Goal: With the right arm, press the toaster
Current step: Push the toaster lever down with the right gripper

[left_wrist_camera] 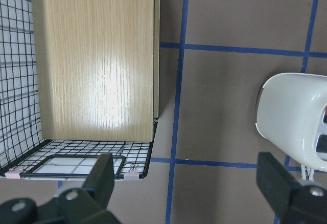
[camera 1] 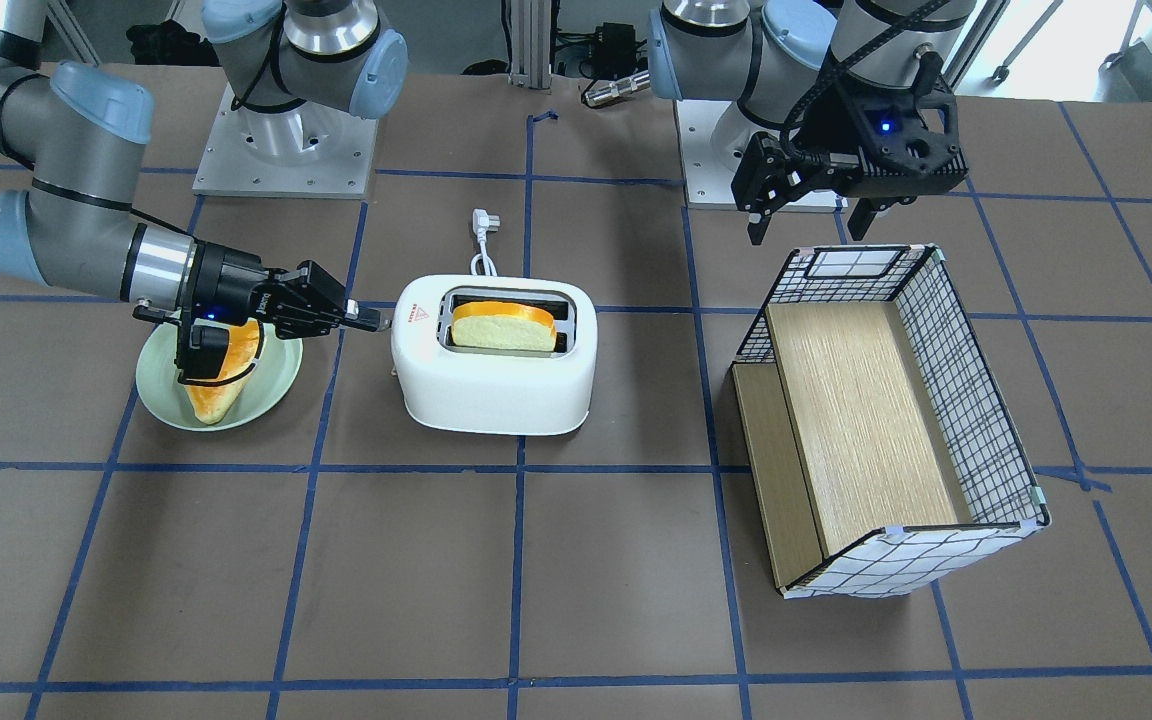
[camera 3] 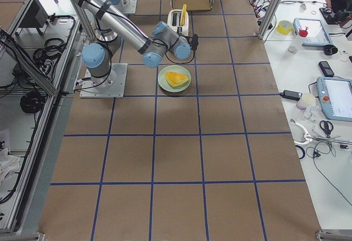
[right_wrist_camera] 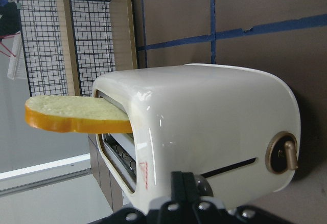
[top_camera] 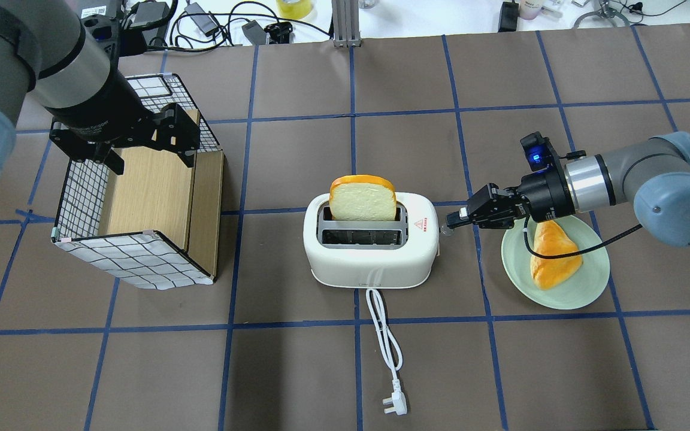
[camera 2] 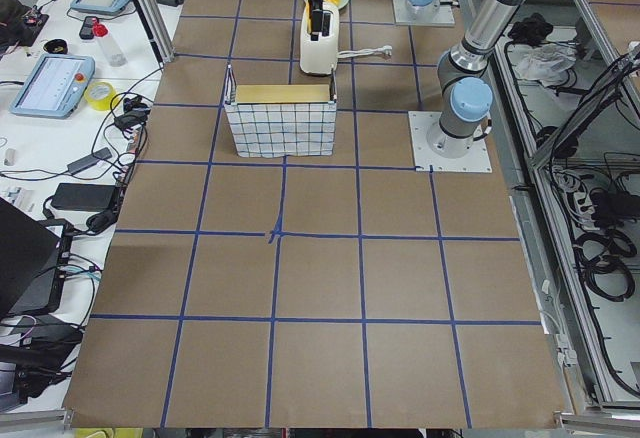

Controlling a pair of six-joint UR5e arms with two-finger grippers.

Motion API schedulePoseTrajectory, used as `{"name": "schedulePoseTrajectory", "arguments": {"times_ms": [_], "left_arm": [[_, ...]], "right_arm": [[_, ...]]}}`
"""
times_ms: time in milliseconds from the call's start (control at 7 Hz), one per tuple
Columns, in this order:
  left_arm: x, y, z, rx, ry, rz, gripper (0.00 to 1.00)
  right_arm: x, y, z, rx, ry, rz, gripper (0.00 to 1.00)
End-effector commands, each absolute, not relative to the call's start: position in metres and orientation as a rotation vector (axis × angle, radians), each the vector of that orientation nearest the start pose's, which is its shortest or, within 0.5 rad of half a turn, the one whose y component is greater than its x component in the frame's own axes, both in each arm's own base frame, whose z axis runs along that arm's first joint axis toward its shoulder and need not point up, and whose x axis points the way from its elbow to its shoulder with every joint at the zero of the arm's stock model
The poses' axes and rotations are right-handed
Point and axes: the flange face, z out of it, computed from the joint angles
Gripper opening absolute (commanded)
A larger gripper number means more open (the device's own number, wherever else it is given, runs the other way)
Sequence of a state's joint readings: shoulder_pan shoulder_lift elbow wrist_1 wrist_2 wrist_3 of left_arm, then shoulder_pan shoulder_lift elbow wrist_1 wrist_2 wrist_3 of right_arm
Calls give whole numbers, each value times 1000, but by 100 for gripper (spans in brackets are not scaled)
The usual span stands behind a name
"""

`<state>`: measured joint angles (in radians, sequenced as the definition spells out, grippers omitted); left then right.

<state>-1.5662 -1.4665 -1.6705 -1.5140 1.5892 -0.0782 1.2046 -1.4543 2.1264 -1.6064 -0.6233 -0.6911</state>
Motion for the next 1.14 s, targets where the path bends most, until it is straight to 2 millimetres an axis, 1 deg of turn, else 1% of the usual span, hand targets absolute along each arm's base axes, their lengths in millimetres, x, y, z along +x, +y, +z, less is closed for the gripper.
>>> {"name": "schedulePoseTrajectory", "arguments": {"times_ms": [0, 429, 714, 857, 1000], "left_arm": [[-129, -454, 494, -130, 3121, -97, 100], [-130, -454, 494, -130, 3123, -97, 100], [-129, -454, 494, -130, 3121, -97, 100], [-129, -454, 494, -133, 3121, -97, 100], [-129, -454, 494, -130, 3121, -97, 100]], "right_arm": [[57, -451, 234, 12, 2057, 58, 0], [58, -451, 233, 10, 2056, 54, 0], [58, -452, 229, 14, 2051, 61, 0], [58, -453, 221, 22, 2044, 76, 0], [57, -455, 218, 18, 2048, 71, 0]]}}
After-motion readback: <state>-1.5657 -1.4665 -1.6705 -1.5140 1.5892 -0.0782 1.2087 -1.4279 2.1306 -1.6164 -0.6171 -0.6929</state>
